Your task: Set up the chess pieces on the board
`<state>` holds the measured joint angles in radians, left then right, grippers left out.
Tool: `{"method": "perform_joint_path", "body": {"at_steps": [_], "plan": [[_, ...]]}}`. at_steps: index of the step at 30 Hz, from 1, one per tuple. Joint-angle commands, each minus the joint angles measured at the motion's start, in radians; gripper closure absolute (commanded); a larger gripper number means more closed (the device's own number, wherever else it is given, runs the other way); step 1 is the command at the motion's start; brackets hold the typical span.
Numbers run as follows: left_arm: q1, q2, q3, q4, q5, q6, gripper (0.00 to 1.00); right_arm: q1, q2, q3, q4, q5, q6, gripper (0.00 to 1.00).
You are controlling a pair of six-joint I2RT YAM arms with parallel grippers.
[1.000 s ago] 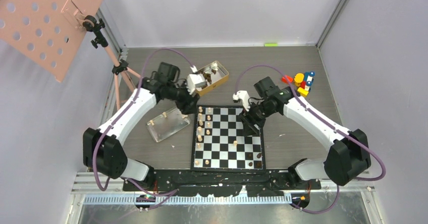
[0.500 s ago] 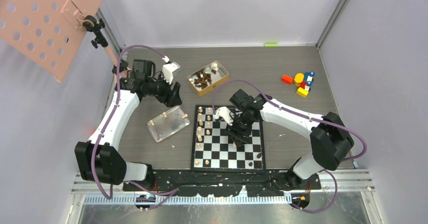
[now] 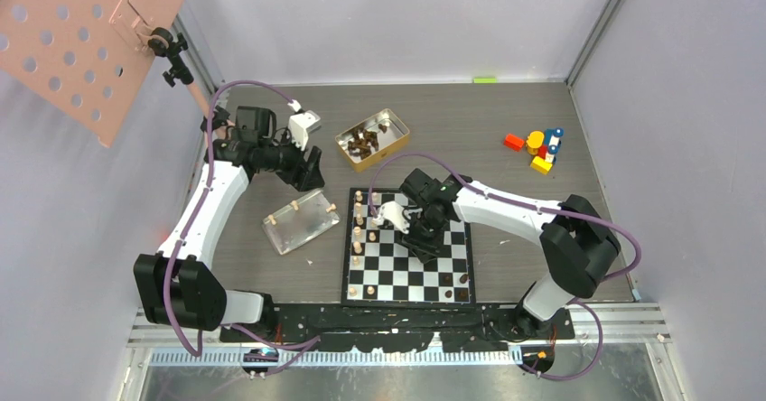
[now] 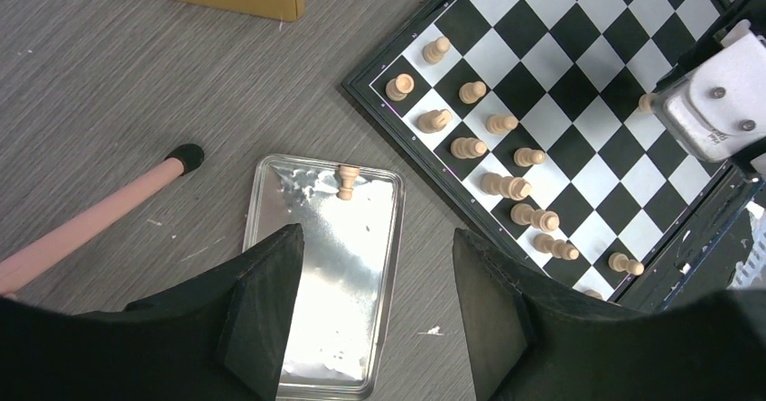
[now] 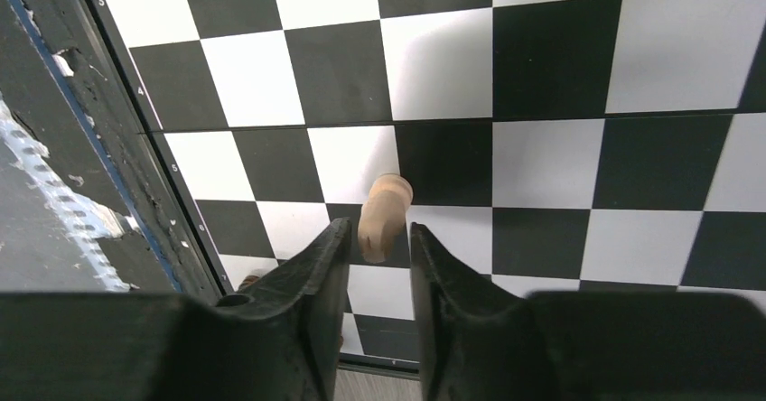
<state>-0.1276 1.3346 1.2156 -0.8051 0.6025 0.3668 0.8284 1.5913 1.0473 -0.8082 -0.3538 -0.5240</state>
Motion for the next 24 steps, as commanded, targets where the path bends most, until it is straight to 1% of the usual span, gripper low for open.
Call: {"method": "perform_joint_path", "body": {"at_steps": [1, 5, 7, 8, 13, 17, 24], "plan": [[0.009, -0.037, 0.028, -0.010, 0.019, -0.001, 0.36, 0.014, 0.020, 0.038, 0.008, 0.010, -0.013, 0.67], [0.009, -0.039, 0.033, -0.014, 0.009, 0.005, 0.36, 0.020, 0.025, 0.060, -0.016, 0.009, -0.014, 0.72], [0.009, -0.039, 0.037, -0.018, 0.009, 0.008, 0.36, 0.023, 0.025, 0.076, -0.040, 0.006, -0.014, 0.78], [0.009, -0.040, 0.040, -0.020, 0.007, 0.009, 0.36, 0.023, 0.025, 0.088, -0.046, 0.005, -0.014, 0.83], [0.009, -0.046, 0.042, -0.021, -0.012, 0.011, 0.36, 0.024, 0.028, 0.133, -0.092, -0.006, -0.017, 0.92], [0.011, -0.046, 0.048, -0.013, -0.059, -0.003, 0.35, 0.029, 0.029, 0.177, -0.126, -0.025, -0.016, 0.95], [0.026, -0.023, 0.079, -0.017, -0.149, -0.057, 0.34, 0.069, 0.056, 0.271, -0.171, -0.034, -0.018, 0.96]]}}
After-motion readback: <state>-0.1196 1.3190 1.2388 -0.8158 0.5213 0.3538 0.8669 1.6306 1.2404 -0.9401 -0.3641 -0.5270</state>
